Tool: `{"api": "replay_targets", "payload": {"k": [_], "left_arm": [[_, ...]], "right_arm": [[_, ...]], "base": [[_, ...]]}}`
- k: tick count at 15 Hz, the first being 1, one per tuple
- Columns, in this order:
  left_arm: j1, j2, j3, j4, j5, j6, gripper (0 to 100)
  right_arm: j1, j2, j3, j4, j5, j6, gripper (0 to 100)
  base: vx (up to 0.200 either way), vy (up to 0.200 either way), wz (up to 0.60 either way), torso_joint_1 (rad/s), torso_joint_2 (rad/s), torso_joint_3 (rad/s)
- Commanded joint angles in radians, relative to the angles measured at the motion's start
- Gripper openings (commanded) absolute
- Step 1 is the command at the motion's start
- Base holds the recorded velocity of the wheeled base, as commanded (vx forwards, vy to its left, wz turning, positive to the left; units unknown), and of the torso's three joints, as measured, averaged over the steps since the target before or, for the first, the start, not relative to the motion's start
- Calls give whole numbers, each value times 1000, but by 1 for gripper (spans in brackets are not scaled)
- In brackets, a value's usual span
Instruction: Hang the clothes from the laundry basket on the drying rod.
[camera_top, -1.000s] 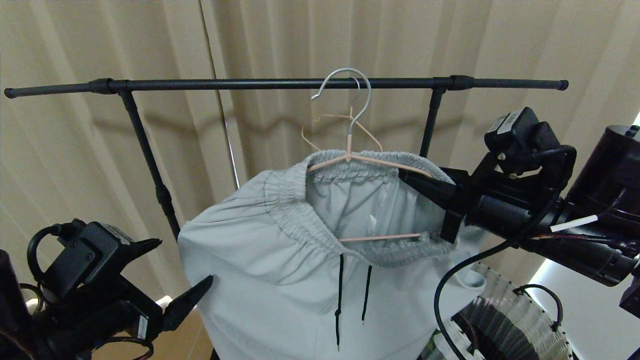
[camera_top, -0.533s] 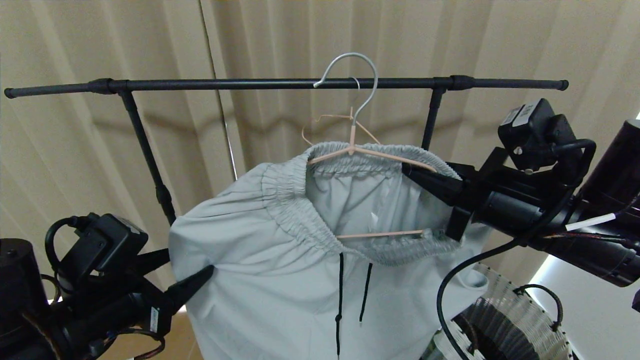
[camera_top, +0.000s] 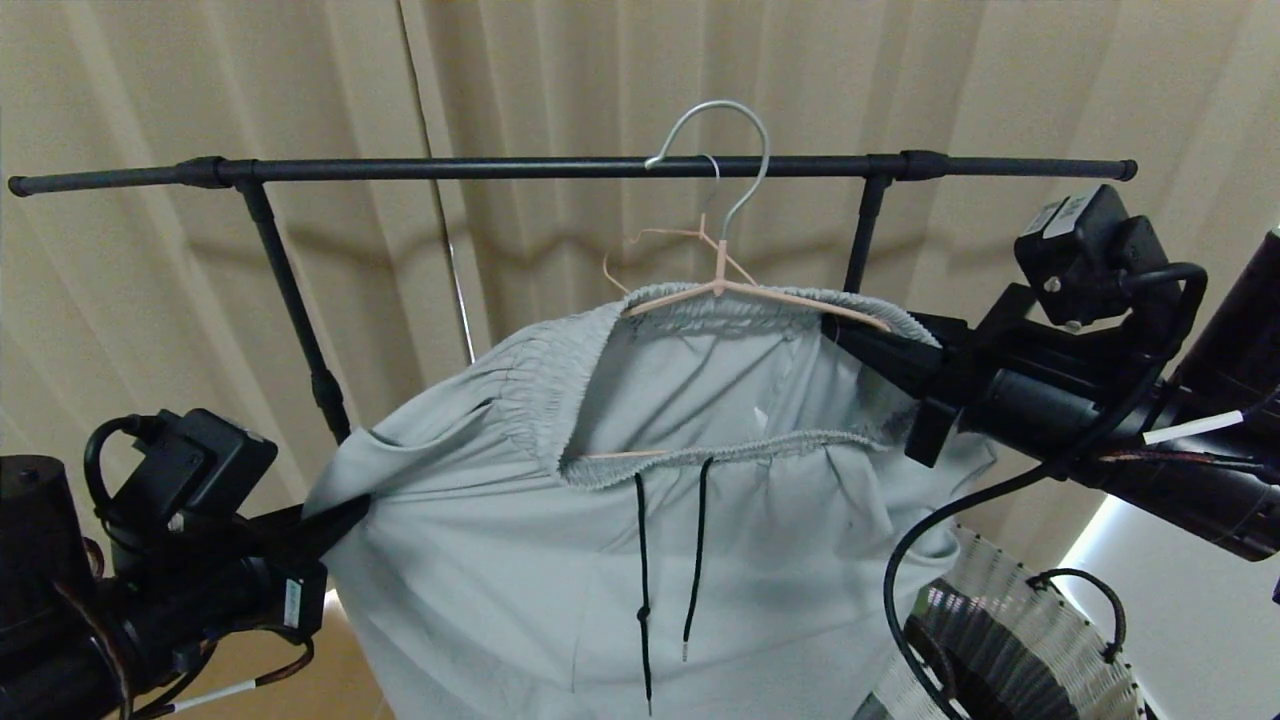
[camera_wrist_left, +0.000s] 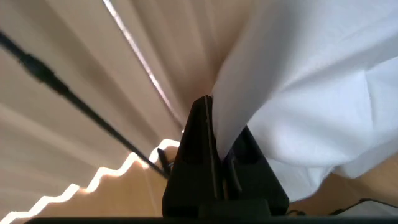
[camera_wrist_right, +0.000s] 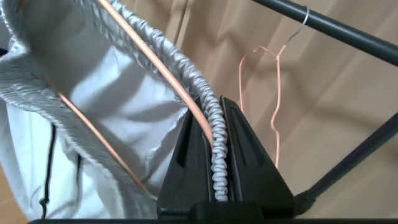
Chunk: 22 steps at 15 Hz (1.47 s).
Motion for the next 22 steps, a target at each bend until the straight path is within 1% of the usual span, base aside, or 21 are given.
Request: {"api": "replay_targets", "payload": {"k": [1,3,7,8,10,12,13,16,18,20,22], "left_arm": [[38,5,9,1,0,9,0],[21,2,9,1,2,12,0],[17,-4,18,1,0,20,0],[17,-15,18,0,0,18,100],[7,-87,14,1,-3,17,100],[-20,-184,17,1,-10,11,100],[-25,-244,23,1,-29,11,100],[-16,-400,32,6,-32,8,100],[-14,-471,52,7,-32,-11,100],[-25,-526,97,7,-35,-17,100],[-31,-547,132,7,-35,-31,100]], "right_arm": [[-5,-5,1,-1,0,-1,0],[-5,-5,-3,-1,0,-1,0],[-5,-5,-2,-1,0,-1,0],[-5,-5,-3,1,0,1,0],[-5,-3,-5,11,-1,1,0],[-14,-5,-5,36,-9,1,0],[-25,-8,-8,73,-41,1,0],[-28,-25,-6,188,-158,9,0],[-28,-25,-11,223,-207,22,0],[-28,-25,-26,223,-233,48,0],[-28,-23,-25,226,-250,53,0]], "base": [[0,0,0,0,0,0],[0,0,0,0,0,0],[0,0,0,0,0,0],[0,0,0,0,0,0],[0,0,0,0,0,0],[0,0,0,0,0,0],[0,0,0,0,0,0],[0,0,0,0,0,0],[0,0,0,0,0,0],[0,0,0,0,0,0],[0,0,0,0,0,0]]}}
